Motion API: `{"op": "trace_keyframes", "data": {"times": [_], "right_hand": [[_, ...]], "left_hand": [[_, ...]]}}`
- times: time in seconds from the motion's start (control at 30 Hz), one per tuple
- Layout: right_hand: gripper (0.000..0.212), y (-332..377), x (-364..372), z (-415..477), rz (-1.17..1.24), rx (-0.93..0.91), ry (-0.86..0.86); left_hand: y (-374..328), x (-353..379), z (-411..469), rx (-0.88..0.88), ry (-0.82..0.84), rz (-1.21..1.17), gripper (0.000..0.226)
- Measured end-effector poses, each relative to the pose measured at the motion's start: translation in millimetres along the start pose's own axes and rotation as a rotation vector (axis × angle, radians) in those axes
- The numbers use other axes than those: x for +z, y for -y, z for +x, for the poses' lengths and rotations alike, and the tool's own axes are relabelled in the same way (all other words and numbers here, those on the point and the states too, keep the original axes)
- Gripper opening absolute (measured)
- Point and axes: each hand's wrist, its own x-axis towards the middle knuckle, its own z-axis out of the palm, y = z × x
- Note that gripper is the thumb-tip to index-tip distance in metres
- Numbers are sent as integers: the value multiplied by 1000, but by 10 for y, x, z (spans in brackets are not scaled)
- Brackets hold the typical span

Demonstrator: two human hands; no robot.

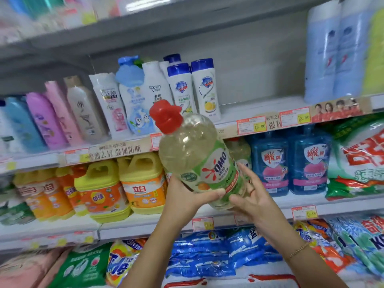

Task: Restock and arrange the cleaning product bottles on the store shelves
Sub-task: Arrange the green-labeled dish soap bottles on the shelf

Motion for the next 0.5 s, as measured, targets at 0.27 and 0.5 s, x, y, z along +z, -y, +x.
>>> {"op": "trace_keyframes", "data": {"times": [0.27,0.5], "right_hand": [[94,42,108,-105,-175,-94,-88],[123,39,104,-242,-651,-224,-171]], "left_hand": [[-144,60,-127,26,-2,92,60],[-234,113,-62,-16,17,-63,78]]}}
